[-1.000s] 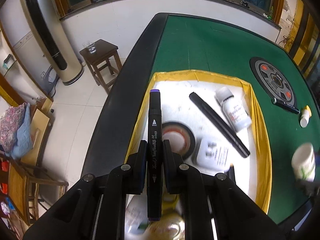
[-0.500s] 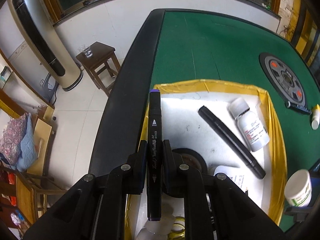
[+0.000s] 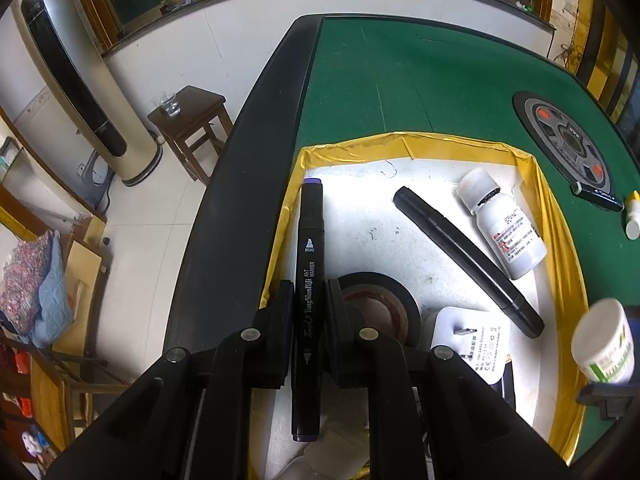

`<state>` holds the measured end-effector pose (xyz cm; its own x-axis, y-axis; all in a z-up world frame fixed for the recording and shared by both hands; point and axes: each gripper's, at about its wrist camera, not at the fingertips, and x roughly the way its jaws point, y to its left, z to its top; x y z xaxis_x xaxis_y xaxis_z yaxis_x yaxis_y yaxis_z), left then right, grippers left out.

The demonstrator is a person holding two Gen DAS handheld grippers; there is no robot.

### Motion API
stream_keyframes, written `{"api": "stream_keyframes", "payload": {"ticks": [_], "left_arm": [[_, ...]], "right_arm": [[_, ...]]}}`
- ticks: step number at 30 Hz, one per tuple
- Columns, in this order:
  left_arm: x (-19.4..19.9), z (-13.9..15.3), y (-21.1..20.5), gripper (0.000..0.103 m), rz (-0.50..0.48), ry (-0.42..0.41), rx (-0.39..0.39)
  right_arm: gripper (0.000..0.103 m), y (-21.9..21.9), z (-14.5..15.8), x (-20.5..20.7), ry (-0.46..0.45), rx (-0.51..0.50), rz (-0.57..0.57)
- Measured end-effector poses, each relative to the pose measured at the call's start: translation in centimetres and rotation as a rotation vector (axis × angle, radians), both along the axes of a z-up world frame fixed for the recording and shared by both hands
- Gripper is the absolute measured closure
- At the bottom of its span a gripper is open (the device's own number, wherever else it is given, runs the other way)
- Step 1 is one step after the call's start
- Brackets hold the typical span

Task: Organize rigid objects
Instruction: 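Lower the bottle into the tray and open right tool while left tool lowers marker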

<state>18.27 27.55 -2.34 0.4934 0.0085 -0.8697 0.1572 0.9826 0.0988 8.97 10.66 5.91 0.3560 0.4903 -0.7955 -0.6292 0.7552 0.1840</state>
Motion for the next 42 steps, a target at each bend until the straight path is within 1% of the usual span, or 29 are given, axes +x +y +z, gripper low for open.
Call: {"api": "stream_keyframes", "payload": {"ticks": [3,7,11,14,17,20,23,27,30,33,35,38,40,42], "left_arm": [[-0.3,0.1,0.1,0.090,0.010,0.005,-0.003],[-0.7,0.1,0.0,0.090,0.038,0.019,-0.033],[-1.4,0.2,0.5,0.090,0.101,0.023,-0.081],[-1.9,0.2,0.8,0.089,0.151,0.026,-0.108],[-2.4,0.2,0.5,0.089,0.183,0.030,-0.101],[-3.1,0.2,-0.1,0.089,0.199,0.032,-0.069],[-3.9,0.2,-0.1,0.087,0.205,0.028,-0.059],[-4.6,0.3,0.6,0.087,0.221,0.030,-0.112],[-3.9,0.4,1.0,0.087,0.236,0.031,-0.137],[-3.3,0.4,0.5,0.088,0.222,0.025,-0.136],[-3.0,0.5,0.5,0.088,0.216,0.024,-0.152],[-2.4,1.2,0.9,0.088,0.222,0.009,-0.137],[-2.1,1.2,1.1,0.088,0.225,0.014,-0.140],[-2.4,1.4,1.4,0.088,0.227,0.002,-0.140]], "right_arm": [[0.073,0.2,0.0,0.8,-0.001,-0.009,0.000],[0.073,0.8,0.2,3.5,0.025,0.005,-0.001],[0.073,2.0,0.0,5.8,0.071,0.037,0.002],[0.073,3.0,-0.6,6.9,0.075,0.039,-0.002],[0.073,3.9,-1.4,7.9,0.082,0.048,0.003],[0.073,4.7,-2.3,8.7,0.095,0.045,0.014],[0.073,4.8,-2.8,9.0,0.106,0.034,0.020],[0.073,4.7,-3.1,9.2,0.114,0.034,0.016],[0.073,4.6,-3.1,9.2,0.102,0.003,0.008],[0.073,4.2,-3.1,9.3,0.109,0.008,-0.005],[0.073,4.0,-3.2,9.2,0.119,0.014,-0.009],[0.073,3.9,-3.3,9.1,0.122,0.017,-0.009],[0.073,4.0,-3.2,9.1,0.118,0.009,-0.009],[0.073,4.1,-3.2,9.1,0.103,-0.009,-0.011]]}}
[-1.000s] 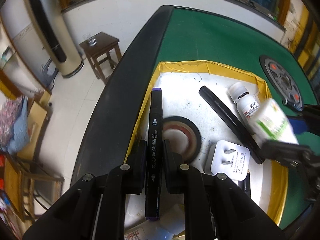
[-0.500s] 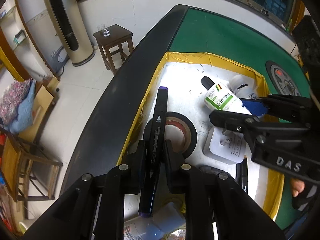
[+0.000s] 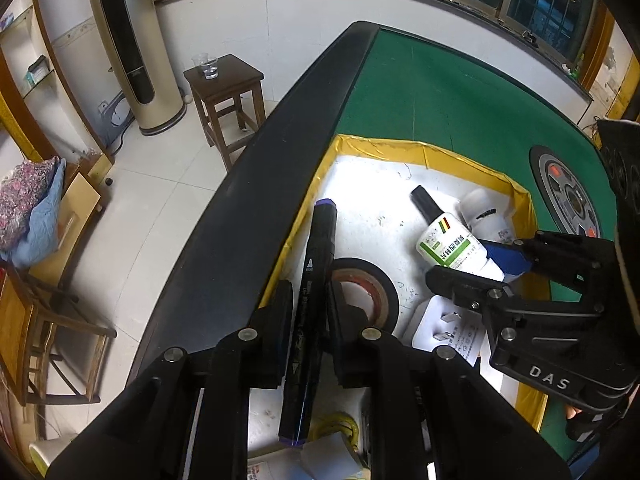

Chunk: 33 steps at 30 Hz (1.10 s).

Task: Organize rigid objects
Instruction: 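Lower the bottle into the tray and open right tool while left tool lowers marker, then open the left tool to release the marker in the tray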

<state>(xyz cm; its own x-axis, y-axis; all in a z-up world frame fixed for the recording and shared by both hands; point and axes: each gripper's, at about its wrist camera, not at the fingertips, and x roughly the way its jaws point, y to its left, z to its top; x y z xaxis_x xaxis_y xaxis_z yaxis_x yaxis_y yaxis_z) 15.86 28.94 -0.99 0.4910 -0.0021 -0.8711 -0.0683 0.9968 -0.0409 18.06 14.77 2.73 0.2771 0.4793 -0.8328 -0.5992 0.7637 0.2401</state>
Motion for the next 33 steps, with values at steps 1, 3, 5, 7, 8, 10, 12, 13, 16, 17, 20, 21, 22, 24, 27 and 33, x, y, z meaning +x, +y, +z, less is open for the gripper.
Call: {"api": "stream_keyframes", "payload": {"ticks": [1,3,5,7,8,10,12,13,16,17,20,21,22,24,27,33], "left_arm": [[-0.2,0.1,0.1,0.088,-0.001,-0.007,-0.003],[-0.7,0.2,0.4,0.088,0.006,-0.013,-0.009],[-1.0,0.0,0.6,0.088,0.006,-0.009,-0.003],[-1.4,-0.1,0.5,0.088,0.006,-0.010,-0.004],[-1.6,-0.1,0.5,0.088,0.008,-0.010,-0.006],[-1.9,0.0,0.2,0.088,0.009,-0.009,-0.006],[-2.4,0.0,0.1,0.088,0.012,-0.011,-0.001],[-2.4,0.0,0.0,0.088,0.014,-0.011,-0.002],[-2.9,0.0,0.1,0.088,0.024,-0.012,-0.008],[-3.0,0.0,0.2,0.088,0.026,-0.012,-0.010],[-3.0,-0.1,0.2,0.088,0.028,-0.012,-0.017],[-3.1,-0.1,0.1,0.088,0.026,-0.011,-0.016],[-3.2,-0.1,0.1,0.088,0.025,-0.013,-0.018],[-3.2,0.0,0.0,0.088,0.022,-0.019,-0.018],[-3.4,0.1,0.0,0.088,0.031,-0.034,-0.013],[-4.8,1.1,-0.9,0.088,0.014,-0.078,-0.017]], "right_arm": [[0.073,0.1,0.0,0.0,-0.005,-0.009,0.002],[0.073,0.4,-0.1,0.2,0.006,-0.004,-0.001],[0.071,0.3,0.1,0.2,0.010,0.008,-0.013],[0.066,0.6,0.4,0.1,0.000,0.023,-0.005],[0.060,0.8,0.6,0.0,-0.005,0.028,0.005],[0.057,1.5,0.8,-0.3,-0.019,0.025,0.023],[0.053,2.7,0.8,-0.5,-0.036,0.003,0.041],[0.053,3.3,0.7,-0.6,-0.050,-0.015,0.048],[0.050,4.5,0.3,-0.9,-0.082,-0.071,0.073],[0.050,4.9,0.2,-1.0,-0.090,-0.093,0.085],[0.046,5.6,-0.3,-1.1,-0.125,-0.183,0.109],[0.046,5.4,-0.2,-0.9,-0.131,-0.181,0.094],[0.046,5.3,-0.1,-0.8,-0.137,-0.192,0.071],[0.046,4.3,0.6,-0.8,-0.225,-0.228,-0.019],[0.046,2.6,1.8,-0.7,-0.208,-0.146,-0.060],[0.045,-0.6,3.8,-2.5,-0.194,-0.019,-0.074]]}}
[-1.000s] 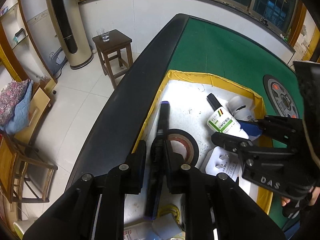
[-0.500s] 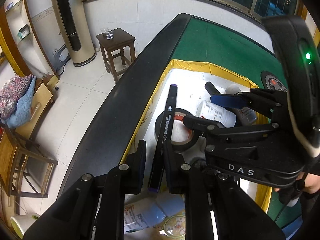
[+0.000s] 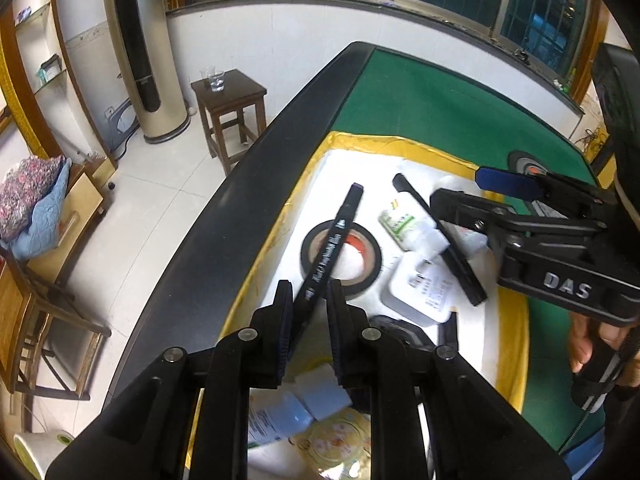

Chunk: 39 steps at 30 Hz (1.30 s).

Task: Organize rigid objects
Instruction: 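Open the left tool to release the marker in the tray, then grasp a yellow-capped black marker with left tool while right tool grasps a white bottle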

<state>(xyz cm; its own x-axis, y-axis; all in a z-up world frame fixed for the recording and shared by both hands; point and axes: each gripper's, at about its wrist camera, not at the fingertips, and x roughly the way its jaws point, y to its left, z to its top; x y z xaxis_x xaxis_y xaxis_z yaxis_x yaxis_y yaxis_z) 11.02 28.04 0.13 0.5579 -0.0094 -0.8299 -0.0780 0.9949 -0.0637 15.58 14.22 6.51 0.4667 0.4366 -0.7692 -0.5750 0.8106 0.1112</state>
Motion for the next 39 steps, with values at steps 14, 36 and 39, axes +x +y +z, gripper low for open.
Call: {"api": "stream_keyframes", "payload": {"ticks": [14,36,39], "left_arm": [[-3.2,1.7,-4.7,0.088,-0.052,-0.062,0.137],[-6.1,3.9,-12.7,0.053,-0.143,-0.130,0.260],[-6.3,4.3,-14.1,0.051,-0.173,-0.141,0.259]], "right_arm": [[0.043,-6.4,0.0,-6.0,0.054,0.119,-0.007],[0.034,-20.8,-1.0,-12.4,0.045,0.123,-0.189],[0.034,-22.9,-0.7,-13.0,0.032,0.117,-0.224]]}}
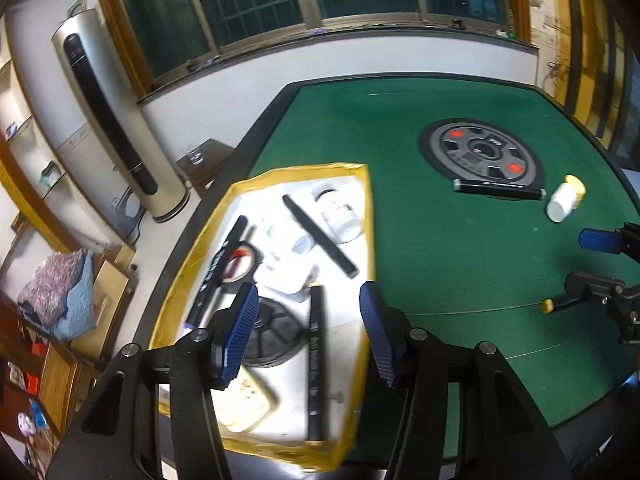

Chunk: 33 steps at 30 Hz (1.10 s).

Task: Organize rigid objects
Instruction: 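Grasp a yellow-capped black marker with left tool while right tool grasps a white bottle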

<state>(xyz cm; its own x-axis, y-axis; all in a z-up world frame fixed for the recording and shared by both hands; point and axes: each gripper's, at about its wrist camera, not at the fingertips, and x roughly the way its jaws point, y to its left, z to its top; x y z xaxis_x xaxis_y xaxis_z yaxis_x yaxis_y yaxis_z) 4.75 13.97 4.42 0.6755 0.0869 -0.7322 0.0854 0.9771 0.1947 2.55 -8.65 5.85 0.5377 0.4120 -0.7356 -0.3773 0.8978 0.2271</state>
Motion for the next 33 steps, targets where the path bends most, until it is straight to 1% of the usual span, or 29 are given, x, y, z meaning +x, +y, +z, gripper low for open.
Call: {"api": "stream_keyframes", "payload": {"ticks": [5,9,12,15,18,19,21,23,26,29,30,33], "left_arm": [[-0.3,0.1,-2.0,0.051,-0.057,0.015,-0.023],[-0.7,-0.2,-3.2,0.051,-0.078,0.031,-0.037],[-0.9,-0.7,-4.1,0.051,-0.101,0.060,-0.070],[-0.6,-1.3,-5.7,0.051,-0.144,0.082,-0.074],[0.0,-1.7,-7.2,0.051,-0.188,0.097,-0.083],[0.1,-1.8,-8.0,0.051,-0.213,0.107,-0.097],[0.0,-2.1,-10.1,0.052,-0.298,0.136,-0.117],[-0.2,-2.6,-12.8,0.052,-0.412,0.160,-0.118],[-0.9,-3.8,-17.3,0.052,-0.587,0.187,-0.086],[-1.3,-4.7,-21.2,0.052,-0.724,0.229,-0.083],[-1.3,-5.2,-22.3,0.052,-0.756,0.247,-0.078],[-1.0,-6.5,-24.4,0.052,-0.788,0.290,-0.044]], "right_arm": [[0.034,-2.1,0.5,-0.5,-0.001,0.015,-0.036],[0.034,-1.6,1.2,-0.8,-0.029,0.005,-0.024],[0.034,-2.1,1.5,-1.2,-0.042,-0.031,-0.017],[0.034,-3.5,1.0,-1.7,-0.012,-0.060,0.014],[0.034,-5.5,0.0,-2.5,0.012,-0.118,0.040],[0.034,-6.5,-0.5,-2.8,0.023,-0.143,0.035],[0.034,-8.6,-0.9,-2.9,0.044,-0.146,-0.001],[0.034,-11.0,-1.1,-2.8,0.060,-0.124,-0.059],[0.034,-13.8,-1.0,-2.4,0.068,-0.073,-0.140],[0.034,-15.4,-0.9,-1.6,0.067,-0.033,-0.165],[0.034,-15.7,-0.9,-1.2,0.065,-0.033,-0.168],[0.034,-15.8,-1.2,0.8,0.065,-0.057,-0.159]]}}
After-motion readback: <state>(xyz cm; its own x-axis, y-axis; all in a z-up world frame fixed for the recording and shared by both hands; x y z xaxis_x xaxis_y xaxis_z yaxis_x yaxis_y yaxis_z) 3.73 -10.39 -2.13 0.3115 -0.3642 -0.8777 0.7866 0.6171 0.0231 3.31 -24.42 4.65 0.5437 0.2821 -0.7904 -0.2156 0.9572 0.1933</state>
